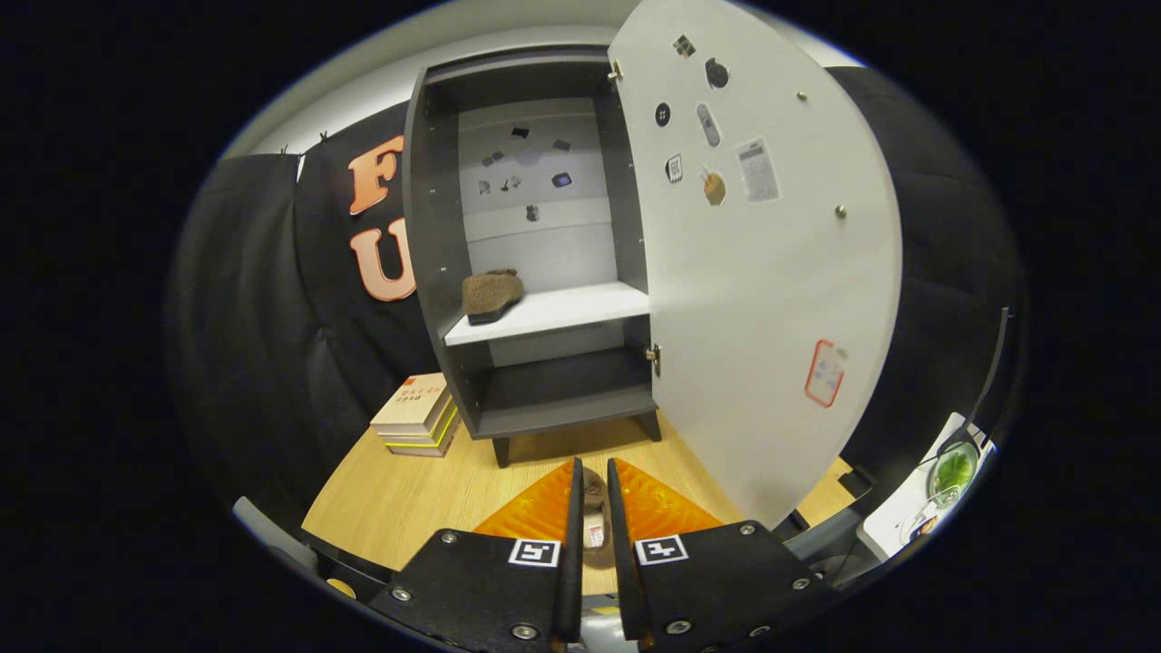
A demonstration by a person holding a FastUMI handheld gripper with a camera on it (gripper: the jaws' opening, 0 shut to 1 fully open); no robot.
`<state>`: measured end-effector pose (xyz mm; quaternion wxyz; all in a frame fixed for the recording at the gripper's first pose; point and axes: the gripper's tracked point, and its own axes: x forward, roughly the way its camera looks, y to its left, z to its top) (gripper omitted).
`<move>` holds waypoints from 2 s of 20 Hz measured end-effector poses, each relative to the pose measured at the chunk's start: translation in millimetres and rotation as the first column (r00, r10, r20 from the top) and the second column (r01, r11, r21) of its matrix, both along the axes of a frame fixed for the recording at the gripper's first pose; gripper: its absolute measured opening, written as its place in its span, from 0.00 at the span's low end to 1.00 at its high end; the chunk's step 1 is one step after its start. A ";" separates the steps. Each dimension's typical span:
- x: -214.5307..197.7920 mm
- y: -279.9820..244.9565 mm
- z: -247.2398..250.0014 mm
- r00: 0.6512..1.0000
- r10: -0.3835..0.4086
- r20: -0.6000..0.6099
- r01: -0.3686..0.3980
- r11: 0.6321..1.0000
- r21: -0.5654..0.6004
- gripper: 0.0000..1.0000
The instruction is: Open the shoe cabinet door, grab the shoes and put them into the shoe cabinet, then close the shoe cabinet door.
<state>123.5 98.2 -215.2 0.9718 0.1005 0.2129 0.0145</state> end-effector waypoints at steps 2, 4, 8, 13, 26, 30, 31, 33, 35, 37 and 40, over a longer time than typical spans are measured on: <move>3.0 17.0 -27.7 0.998 0.037 -0.053 -0.038 0.999 -0.003 0.16; 5.0 32.9 -57.0 0.991 0.076 -0.107 -0.076 0.997 0.010 0.20; 18.1 63.6 -116.0 0.970 0.137 -0.200 -0.136 0.990 0.023 0.21; 46.4 81.7 -173.4 0.939 0.185 -0.291 -0.198 0.980 -0.013 0.21; 102.0 97.4 -271.1 0.877 0.225 -0.424 -0.234 0.972 0.033 0.21; 120.4 102.2 -280.0 0.880 0.230 -0.417 -0.230 0.972 0.050 0.17; 125.1 104.5 -283.6 0.877 0.233 -0.420 -0.228 0.972 0.062 0.14; 128.9 105.5 -285.0 0.876 0.233 -0.422 -0.213 0.973 0.093 0.11; 128.3 105.8 -283.8 0.880 0.232 -0.414 -0.207 0.973 0.105 0.09; 127.7 103.2 -281.3 0.886 0.214 -0.412 -0.192 0.977 0.095 0.07; 120.5 93.8 -264.4 0.897 0.192 -0.399 -0.173 0.981 0.083 0.07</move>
